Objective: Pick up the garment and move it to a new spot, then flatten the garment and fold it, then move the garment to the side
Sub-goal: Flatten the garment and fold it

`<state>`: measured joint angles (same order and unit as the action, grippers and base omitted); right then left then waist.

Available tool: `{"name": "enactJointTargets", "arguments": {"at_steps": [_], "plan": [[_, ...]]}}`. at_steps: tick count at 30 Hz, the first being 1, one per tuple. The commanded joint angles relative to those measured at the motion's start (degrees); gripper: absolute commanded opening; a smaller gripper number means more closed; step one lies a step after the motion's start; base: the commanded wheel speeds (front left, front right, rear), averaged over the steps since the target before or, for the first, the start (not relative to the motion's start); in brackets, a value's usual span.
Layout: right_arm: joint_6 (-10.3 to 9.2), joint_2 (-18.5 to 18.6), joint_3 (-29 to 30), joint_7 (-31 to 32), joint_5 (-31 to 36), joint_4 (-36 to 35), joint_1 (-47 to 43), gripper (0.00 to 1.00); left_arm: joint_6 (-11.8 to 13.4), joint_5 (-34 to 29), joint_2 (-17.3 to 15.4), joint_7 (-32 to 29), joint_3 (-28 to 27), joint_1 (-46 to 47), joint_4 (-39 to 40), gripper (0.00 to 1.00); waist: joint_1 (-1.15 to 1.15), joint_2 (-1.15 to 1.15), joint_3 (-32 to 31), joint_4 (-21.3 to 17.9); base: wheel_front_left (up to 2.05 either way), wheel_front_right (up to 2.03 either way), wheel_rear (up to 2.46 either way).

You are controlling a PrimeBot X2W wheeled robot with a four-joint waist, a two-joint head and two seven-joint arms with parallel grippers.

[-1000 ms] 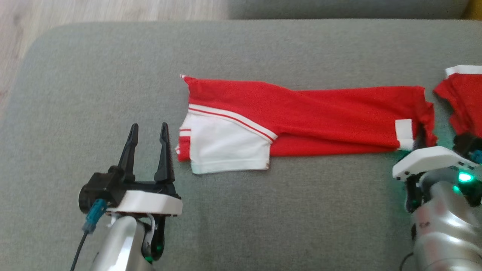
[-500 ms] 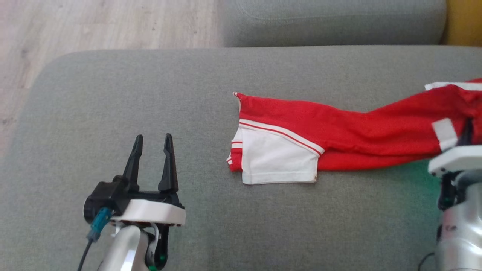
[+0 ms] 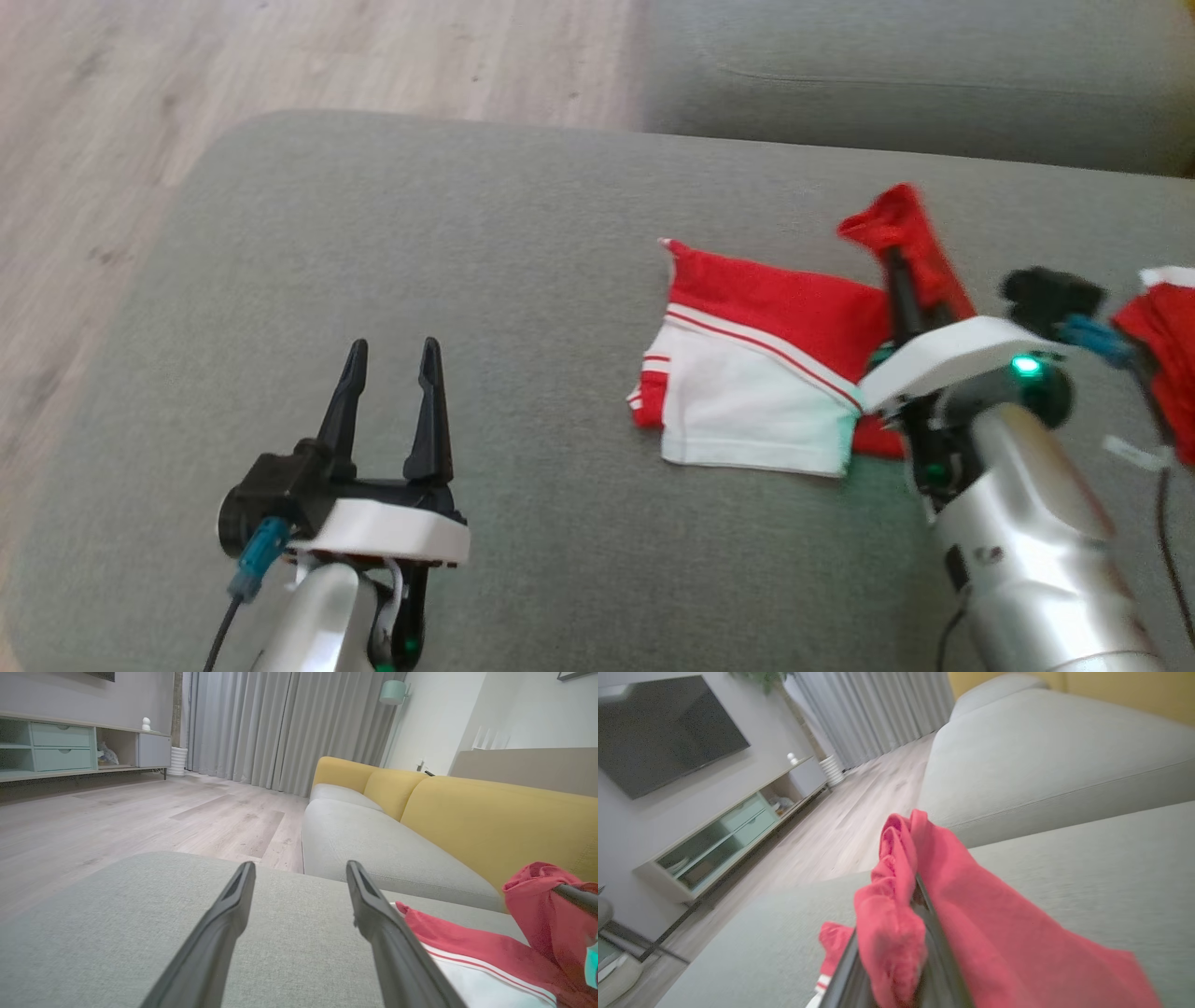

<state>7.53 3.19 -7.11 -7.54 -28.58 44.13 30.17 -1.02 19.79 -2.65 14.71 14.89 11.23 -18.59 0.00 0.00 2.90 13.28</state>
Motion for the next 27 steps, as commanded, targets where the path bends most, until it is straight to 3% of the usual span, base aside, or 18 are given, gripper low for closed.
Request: {"name": "enactJointTargets", "arguments": {"at_steps": [1,12,24,25,26,27], "plan": [[-0.04,-0.3,-2.7,-0.1,-0.9,-1.1,3.0,0.00,0.0,0.6,-0.2,0.3,-1.3,1.7,1.5,1.00,0.00,0.00,0.6,1.3,0.00,0.00,0.00],[-0.04,-0.3,-16.7,-4.1,-8.7,9.0,9.0,0.00,0.3,1.9,-0.2,0.3,0.5,3.3,1.6,1.00,0.00,0.00,4.0,6.3,0.00,0.00,0.00],[-0.04,-0.3,-29.2,-6.8,-18.5,13.1,7.8,0.00,0.6,2.6,-0.2,0.3,1.3,4.3,0.7,1.00,0.00,0.00,5.1,7.7,0.00,0.00,0.00],[-0.04,-0.3,-29.8,-6.9,-19.3,13.6,7.8,0.29,0.6,2.6,-0.2,0.3,1.4,4.4,0.6,1.00,0.00,0.00,5.1,7.7,0.00,0.00,0.00],[-0.04,-0.3,-30.7,-6.9,-20.2,13.7,7.6,1.00,0.6,2.6,-0.2,0.3,1.4,4.4,0.5,1.00,0.00,0.00,5.1,7.6,0.00,0.00,0.00],[-0.04,-0.3,-32.0,-7.0,-21.2,13.3,7.2,1.00,0.6,2.7,-0.2,0.3,1.5,4.4,0.4,1.00,0.00,0.00,5.0,7.6,0.00,0.00,0.00]]}}
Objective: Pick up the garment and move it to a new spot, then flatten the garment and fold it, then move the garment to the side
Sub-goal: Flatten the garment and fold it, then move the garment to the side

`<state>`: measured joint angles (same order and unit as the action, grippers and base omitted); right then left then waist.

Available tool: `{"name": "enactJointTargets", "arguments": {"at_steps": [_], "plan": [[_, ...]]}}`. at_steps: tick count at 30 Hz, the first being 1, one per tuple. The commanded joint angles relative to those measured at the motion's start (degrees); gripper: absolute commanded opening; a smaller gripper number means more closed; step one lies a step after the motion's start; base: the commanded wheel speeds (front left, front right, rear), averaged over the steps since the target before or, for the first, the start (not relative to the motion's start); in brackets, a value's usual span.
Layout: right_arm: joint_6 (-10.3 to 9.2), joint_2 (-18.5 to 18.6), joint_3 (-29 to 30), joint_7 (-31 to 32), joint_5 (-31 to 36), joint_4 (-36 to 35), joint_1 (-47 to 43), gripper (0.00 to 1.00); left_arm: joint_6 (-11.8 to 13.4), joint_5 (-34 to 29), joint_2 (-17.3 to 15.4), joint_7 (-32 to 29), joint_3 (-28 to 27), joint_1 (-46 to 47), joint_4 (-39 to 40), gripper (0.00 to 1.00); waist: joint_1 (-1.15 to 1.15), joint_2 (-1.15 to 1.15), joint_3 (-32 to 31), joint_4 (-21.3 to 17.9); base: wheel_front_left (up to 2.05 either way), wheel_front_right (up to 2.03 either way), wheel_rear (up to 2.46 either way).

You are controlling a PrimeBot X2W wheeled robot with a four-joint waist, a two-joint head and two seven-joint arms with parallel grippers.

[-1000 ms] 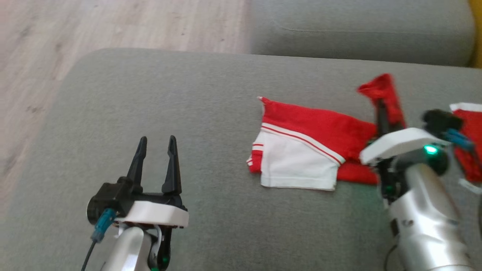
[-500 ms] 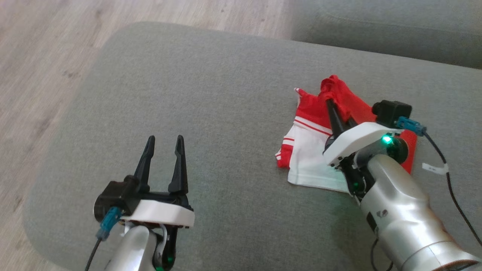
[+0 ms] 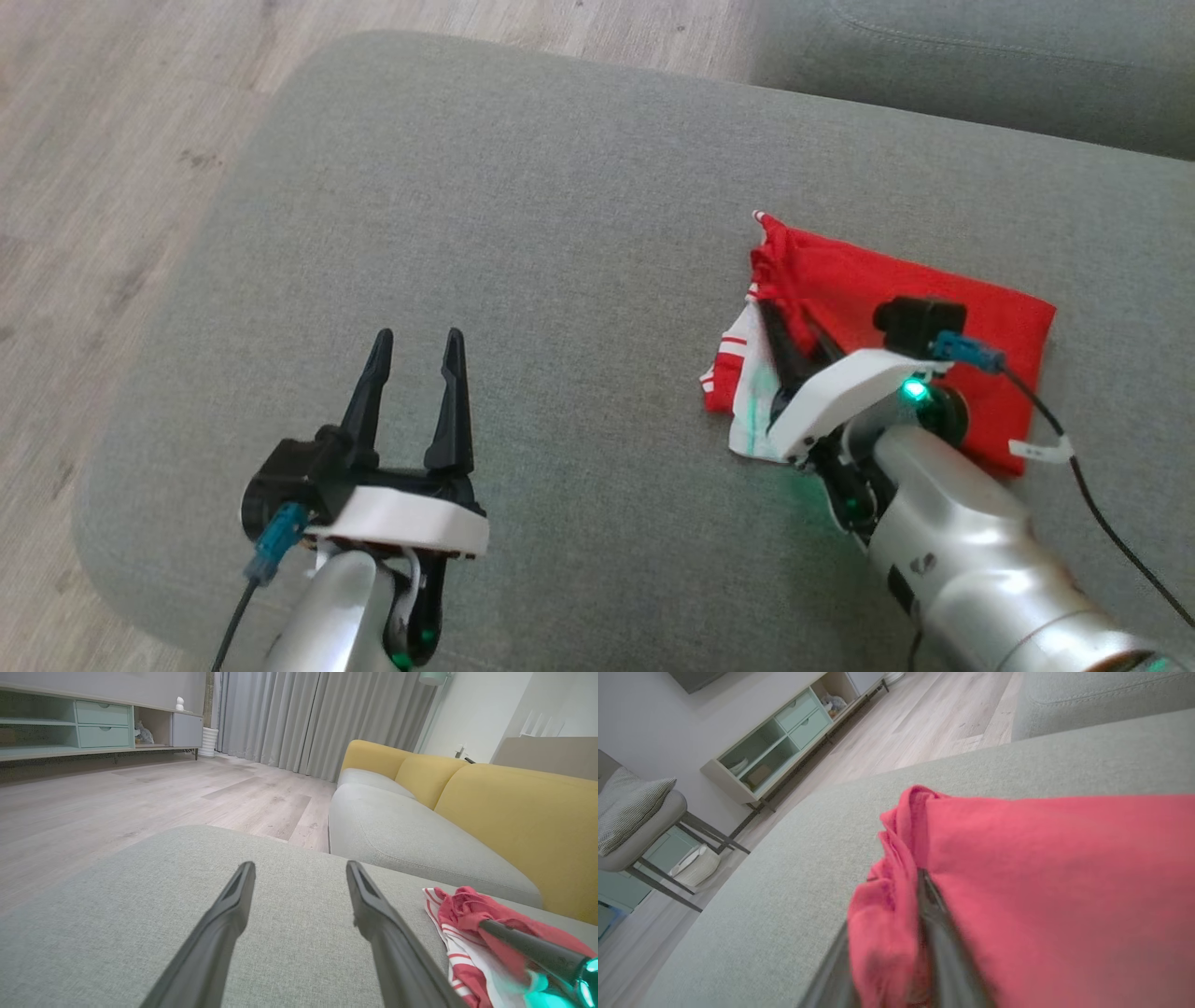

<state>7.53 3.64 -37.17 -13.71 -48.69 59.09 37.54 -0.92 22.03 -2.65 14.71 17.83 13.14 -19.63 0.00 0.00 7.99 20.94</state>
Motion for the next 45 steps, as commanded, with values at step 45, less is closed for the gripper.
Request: {"name": "enactJointTargets", "arguments": {"at_steps": [45], "plan": [[-0.04,-0.8,37.6,-1.3,42.2,-42.4,-28.6,1.00,-0.2,-1.8,-0.2,0.3,-6.6,-1.6,3.8,1.00,0.00,0.00,-1.1,-15.1,0.00,0.00,0.00]]}}
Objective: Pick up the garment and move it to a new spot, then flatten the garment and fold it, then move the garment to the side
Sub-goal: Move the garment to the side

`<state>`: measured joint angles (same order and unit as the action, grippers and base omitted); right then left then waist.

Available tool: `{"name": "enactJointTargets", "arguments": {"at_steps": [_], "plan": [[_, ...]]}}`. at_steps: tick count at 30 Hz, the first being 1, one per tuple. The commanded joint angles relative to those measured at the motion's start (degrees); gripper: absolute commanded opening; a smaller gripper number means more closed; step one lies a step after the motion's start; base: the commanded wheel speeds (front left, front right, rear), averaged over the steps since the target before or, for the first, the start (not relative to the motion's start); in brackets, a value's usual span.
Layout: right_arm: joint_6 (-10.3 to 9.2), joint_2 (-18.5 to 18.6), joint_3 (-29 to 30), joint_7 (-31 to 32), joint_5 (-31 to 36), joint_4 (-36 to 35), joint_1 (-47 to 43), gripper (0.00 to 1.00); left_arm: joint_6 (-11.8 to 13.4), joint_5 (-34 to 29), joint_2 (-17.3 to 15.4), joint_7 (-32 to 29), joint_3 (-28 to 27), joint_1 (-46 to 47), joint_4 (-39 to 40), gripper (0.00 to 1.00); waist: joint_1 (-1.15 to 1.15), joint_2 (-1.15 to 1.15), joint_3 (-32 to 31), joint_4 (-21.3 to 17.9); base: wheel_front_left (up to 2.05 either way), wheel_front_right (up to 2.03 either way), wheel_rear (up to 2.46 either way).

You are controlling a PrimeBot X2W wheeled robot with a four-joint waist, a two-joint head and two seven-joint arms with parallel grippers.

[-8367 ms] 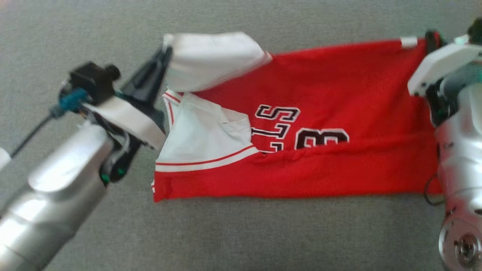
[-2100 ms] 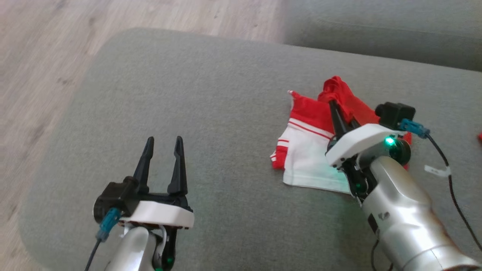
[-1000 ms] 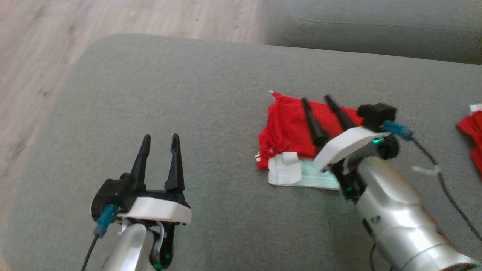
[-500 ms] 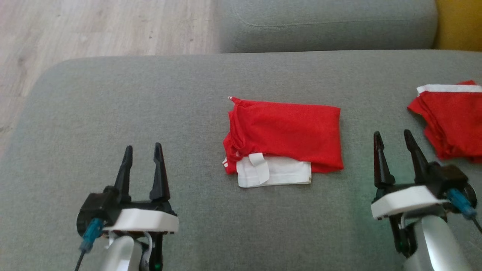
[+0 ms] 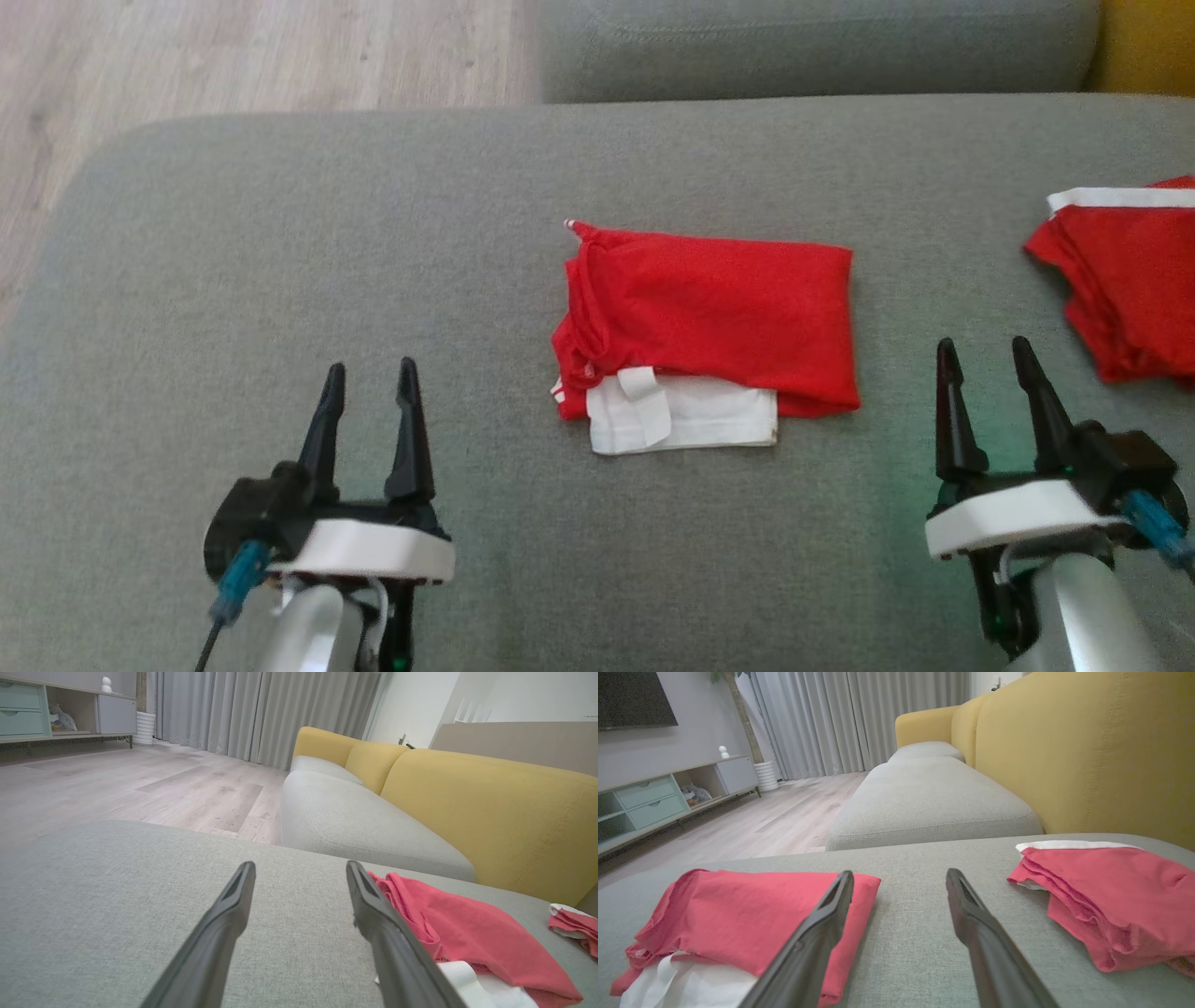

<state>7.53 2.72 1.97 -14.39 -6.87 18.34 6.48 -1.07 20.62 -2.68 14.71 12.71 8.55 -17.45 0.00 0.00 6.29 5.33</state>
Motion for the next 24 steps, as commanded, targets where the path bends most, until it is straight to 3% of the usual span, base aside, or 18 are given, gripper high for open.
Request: {"name": "enactJointTargets", "arguments": {"at_steps": [1,9,18,22,23,24], "plan": [[-0.04,0.2,-1.6,-0.6,0.7,-1.2,3.3,1.00,-0.1,-0.3,-0.2,0.3,-1.2,3.4,1.7,1.00,0.00,0.00,1.1,0.9,0.00,0.00,0.00],[-0.04,0.2,-2.2,3.2,0.9,5.6,11.1,1.00,-0.2,0.6,-0.2,0.3,0.9,5.6,1.6,1.00,0.00,0.00,5.0,4.2,0.00,0.00,0.00],[-0.04,0.2,-0.4,11.2,0.9,20.0,17.9,1.00,0.1,2.0,-0.2,0.3,2.5,7.1,0.9,1.00,0.00,0.00,7.2,7.8,0.00,0.00,0.00],[-0.04,0.2,-2.5,12.8,0.2,24.4,18.6,1.00,0.2,2.0,-0.2,0.3,2.4,7.2,0.8,1.00,0.00,0.00,7.0,8.1,0.00,0.00,0.00],[-0.04,0.2,-3.0,12.7,-0.1,25.0,18.8,0.29,0.3,2.0,-0.2,0.3,2.3,7.1,0.7,1.00,0.00,0.00,6.8,8.0,0.00,0.00,0.00],[-0.04,0.2,-3.3,12.2,-0.2,25.4,19.0,0.00,0.3,1.9,-0.2,0.3,2.3,7.1,0.6,1.00,0.00,0.00,6.7,7.9,0.00,0.00,0.00]]}}
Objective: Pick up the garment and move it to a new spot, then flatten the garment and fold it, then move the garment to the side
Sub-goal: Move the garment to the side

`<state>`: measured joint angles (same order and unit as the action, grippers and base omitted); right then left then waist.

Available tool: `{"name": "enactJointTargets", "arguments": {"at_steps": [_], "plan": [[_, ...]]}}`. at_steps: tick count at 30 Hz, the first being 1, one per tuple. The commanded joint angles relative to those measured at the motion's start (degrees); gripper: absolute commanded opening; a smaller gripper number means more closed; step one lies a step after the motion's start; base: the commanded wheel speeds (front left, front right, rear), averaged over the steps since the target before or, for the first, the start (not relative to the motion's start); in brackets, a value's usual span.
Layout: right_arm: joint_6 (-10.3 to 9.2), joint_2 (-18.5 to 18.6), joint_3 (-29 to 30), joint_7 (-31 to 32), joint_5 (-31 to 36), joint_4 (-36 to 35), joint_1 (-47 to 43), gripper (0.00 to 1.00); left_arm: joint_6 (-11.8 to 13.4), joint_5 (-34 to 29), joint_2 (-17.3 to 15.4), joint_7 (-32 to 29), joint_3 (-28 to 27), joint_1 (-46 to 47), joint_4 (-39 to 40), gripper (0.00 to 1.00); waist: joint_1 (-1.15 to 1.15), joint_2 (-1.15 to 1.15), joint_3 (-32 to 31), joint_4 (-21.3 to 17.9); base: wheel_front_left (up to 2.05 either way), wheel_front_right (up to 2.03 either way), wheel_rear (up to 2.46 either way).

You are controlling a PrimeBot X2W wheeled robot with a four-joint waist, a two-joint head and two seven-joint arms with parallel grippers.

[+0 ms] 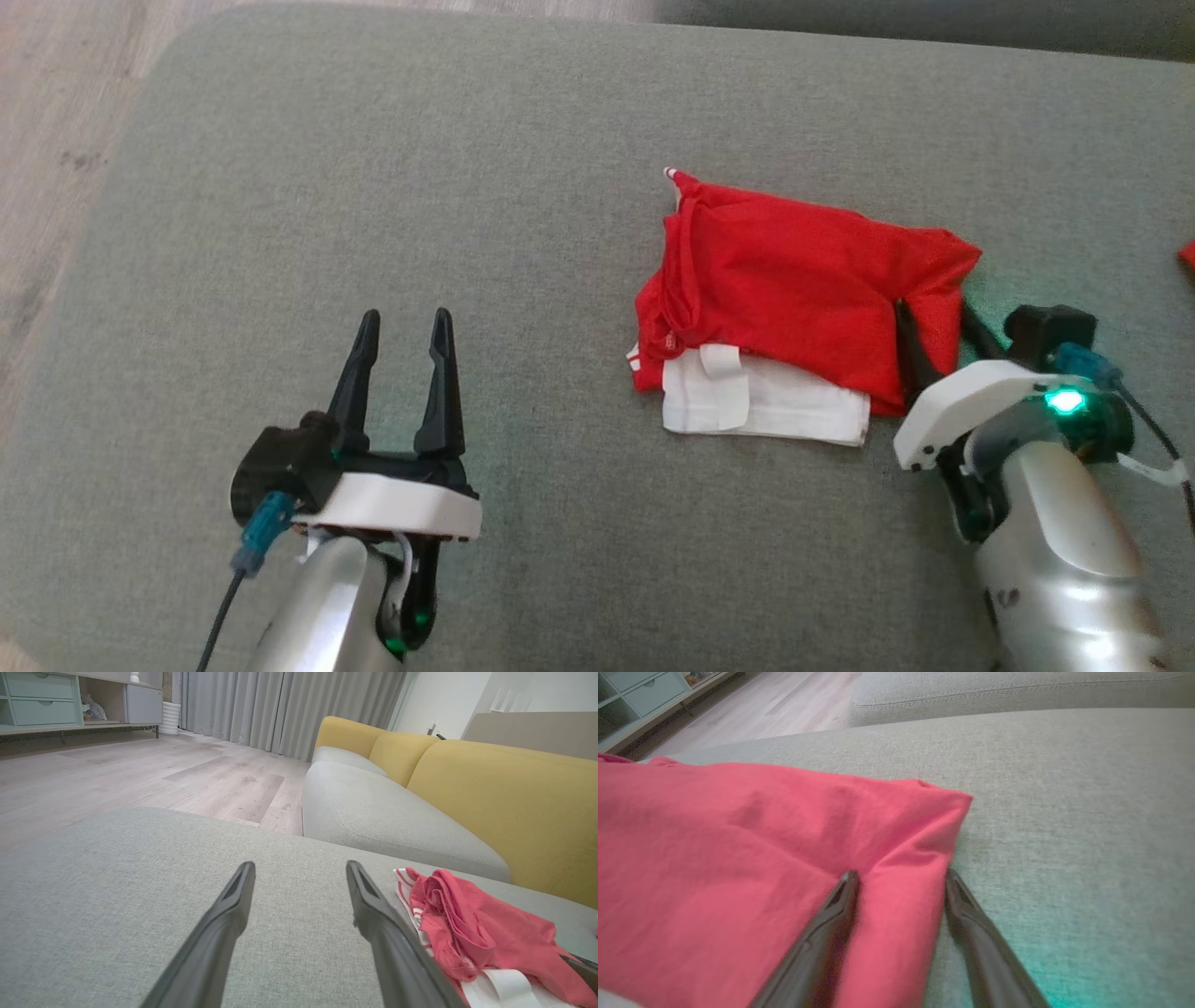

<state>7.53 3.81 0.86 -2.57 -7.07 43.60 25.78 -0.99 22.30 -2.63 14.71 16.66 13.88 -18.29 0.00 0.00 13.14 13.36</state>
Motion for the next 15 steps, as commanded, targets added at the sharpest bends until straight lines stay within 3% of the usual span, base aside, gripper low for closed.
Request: {"name": "enactJointTargets", "arguments": {"at_steps": [1,10,15], "plan": [[-0.04,-0.9,-2.5,-0.1,0.0,0.6,0.0,0.00,0.3,0.1,-0.2,0.3,-1.7,1.8,1.4,1.00,0.00,0.00,-0.4,-0.4,0.00,0.00,0.00],[-0.04,-0.9,-3.6,-5.3,3.8,0.4,1.5,0.00,0.2,-0.8,-0.2,0.3,-0.8,1.2,1.5,1.00,0.00,0.00,-3.7,-4.8,0.00,0.00,0.00],[-0.04,-0.9,-3.8,-5.7,9.0,-2.4,0.3,0.00,0.6,-0.9,-0.2,0.3,0.0,0.3,1.6,1.00,0.00,0.00,-5.7,-8.6,0.00,0.00,0.00]]}}
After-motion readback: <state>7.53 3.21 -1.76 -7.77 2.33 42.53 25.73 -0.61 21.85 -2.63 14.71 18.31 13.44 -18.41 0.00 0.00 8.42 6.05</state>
